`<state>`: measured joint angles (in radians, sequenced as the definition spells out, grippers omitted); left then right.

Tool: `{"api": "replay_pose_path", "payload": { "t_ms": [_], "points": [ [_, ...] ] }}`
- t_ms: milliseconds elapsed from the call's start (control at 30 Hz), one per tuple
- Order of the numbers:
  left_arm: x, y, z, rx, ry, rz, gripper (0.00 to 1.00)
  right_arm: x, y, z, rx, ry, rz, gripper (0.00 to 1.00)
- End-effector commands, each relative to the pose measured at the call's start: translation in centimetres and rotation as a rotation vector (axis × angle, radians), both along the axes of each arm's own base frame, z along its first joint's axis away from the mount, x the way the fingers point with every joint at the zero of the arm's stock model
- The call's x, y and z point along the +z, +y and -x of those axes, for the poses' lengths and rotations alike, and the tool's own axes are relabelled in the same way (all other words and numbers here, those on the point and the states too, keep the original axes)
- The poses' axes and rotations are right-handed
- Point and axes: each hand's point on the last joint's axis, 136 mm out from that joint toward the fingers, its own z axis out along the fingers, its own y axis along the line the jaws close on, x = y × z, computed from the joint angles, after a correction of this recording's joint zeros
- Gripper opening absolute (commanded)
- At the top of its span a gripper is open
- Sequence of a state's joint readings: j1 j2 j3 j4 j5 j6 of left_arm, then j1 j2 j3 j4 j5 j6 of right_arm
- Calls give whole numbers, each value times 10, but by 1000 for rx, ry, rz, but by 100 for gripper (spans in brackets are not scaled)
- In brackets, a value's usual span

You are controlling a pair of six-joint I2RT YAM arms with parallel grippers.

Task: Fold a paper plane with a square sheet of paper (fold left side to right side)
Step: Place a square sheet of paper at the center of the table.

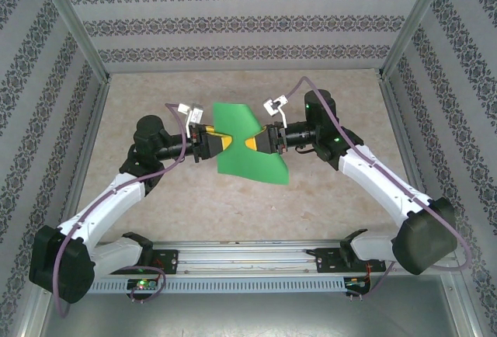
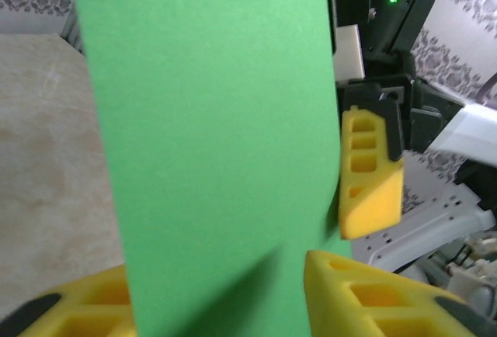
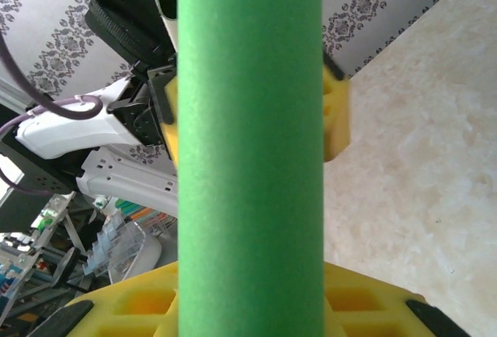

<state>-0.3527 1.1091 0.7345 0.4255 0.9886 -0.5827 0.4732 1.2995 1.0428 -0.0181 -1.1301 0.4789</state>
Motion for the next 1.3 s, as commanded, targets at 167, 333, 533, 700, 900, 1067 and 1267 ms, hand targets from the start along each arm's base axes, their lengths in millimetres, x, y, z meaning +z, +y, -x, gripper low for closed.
{"api": "replay_pose_path", "payload": {
  "t_ms": [167, 333, 533, 700, 900, 1067, 1267],
  "points": [
    [-4, 1, -9, 53, 11, -40, 6, -6, -12, -19, -95, -33, 37, 42],
    [-41, 5, -25, 130, 159, -99, 0, -33, -40, -48, -297, -7, 159, 60],
    [-114, 9, -46, 198, 416, -190, 0, -82, -86, -83, -537, 114, 331, 68],
    [-188, 11, -57, 230, 630, -294, 0, -121, -104, -92, -628, 196, 434, 68],
    [-246, 16, -61, 251, 802, -425, 0, -162, -104, -90, -635, 312, 499, 51],
    [-261, 17, -64, 250, 844, -472, 0, -195, -89, -84, -592, 410, 536, 28],
    [-265, 18, -65, 247, 856, -497, 0, -238, -72, -80, -547, 515, 605, 4]
  ]
}}
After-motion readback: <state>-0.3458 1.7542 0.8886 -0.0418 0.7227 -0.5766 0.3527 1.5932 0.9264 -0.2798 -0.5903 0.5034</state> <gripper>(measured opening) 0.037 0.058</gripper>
